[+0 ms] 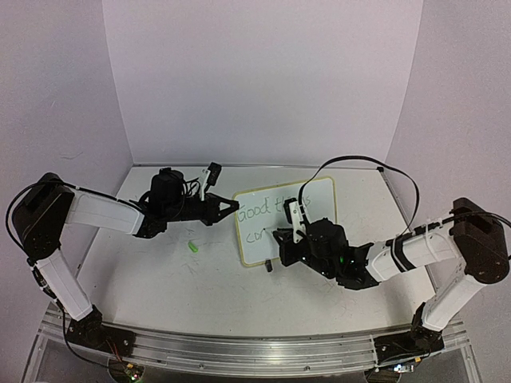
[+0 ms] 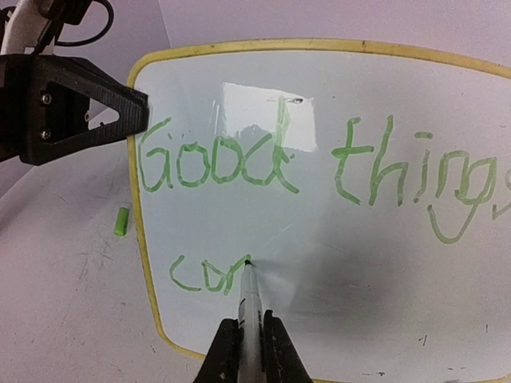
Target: Write a sentence on the whiteboard
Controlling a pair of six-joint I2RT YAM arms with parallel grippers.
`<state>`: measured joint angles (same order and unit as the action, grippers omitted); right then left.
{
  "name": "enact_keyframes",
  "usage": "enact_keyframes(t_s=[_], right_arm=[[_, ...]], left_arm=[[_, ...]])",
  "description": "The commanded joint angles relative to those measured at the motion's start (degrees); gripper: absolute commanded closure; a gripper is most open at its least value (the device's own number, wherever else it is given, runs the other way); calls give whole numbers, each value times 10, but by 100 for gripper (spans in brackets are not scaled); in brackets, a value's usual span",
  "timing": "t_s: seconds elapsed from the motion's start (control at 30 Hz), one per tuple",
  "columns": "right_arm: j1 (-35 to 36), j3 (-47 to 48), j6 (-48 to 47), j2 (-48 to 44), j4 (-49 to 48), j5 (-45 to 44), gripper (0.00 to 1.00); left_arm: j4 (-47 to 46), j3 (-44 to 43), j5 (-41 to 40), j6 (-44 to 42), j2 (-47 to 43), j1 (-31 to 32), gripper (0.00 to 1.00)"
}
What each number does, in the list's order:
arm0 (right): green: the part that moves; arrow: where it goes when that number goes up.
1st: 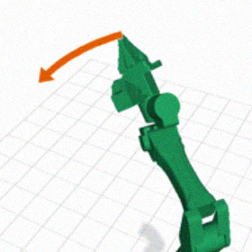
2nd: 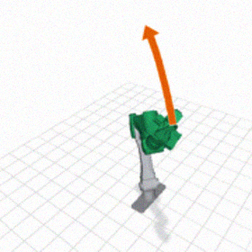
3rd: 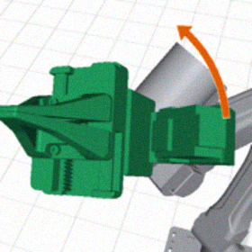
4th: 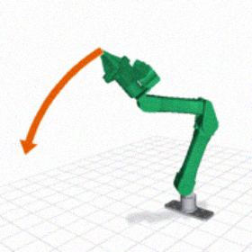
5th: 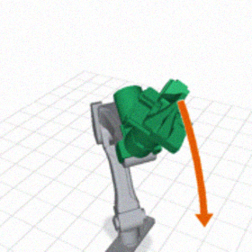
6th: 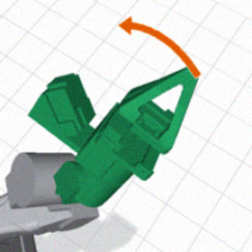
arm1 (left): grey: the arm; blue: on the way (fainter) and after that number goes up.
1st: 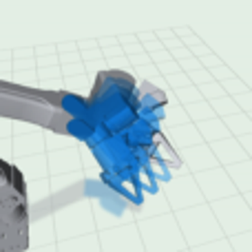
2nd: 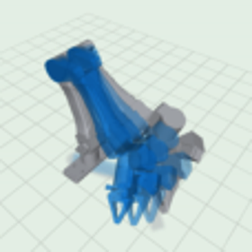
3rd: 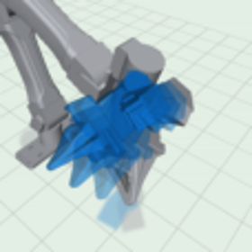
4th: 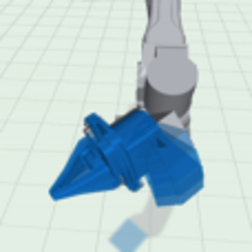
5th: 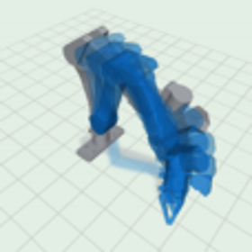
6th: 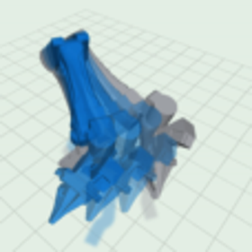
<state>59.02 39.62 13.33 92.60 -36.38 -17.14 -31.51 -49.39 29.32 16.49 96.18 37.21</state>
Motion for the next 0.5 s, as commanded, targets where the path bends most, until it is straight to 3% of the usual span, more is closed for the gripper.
enact_keyframes(t_s=[0.0,0.47], right_arm=[[-6,-2,15,-1,26,-7,100],[2,-14,36,1,35,-2,100]], left_arm=[[12,-20,-29,-38,-9,-2,100],[12,-17,-30,-41,-10,-2,100]])
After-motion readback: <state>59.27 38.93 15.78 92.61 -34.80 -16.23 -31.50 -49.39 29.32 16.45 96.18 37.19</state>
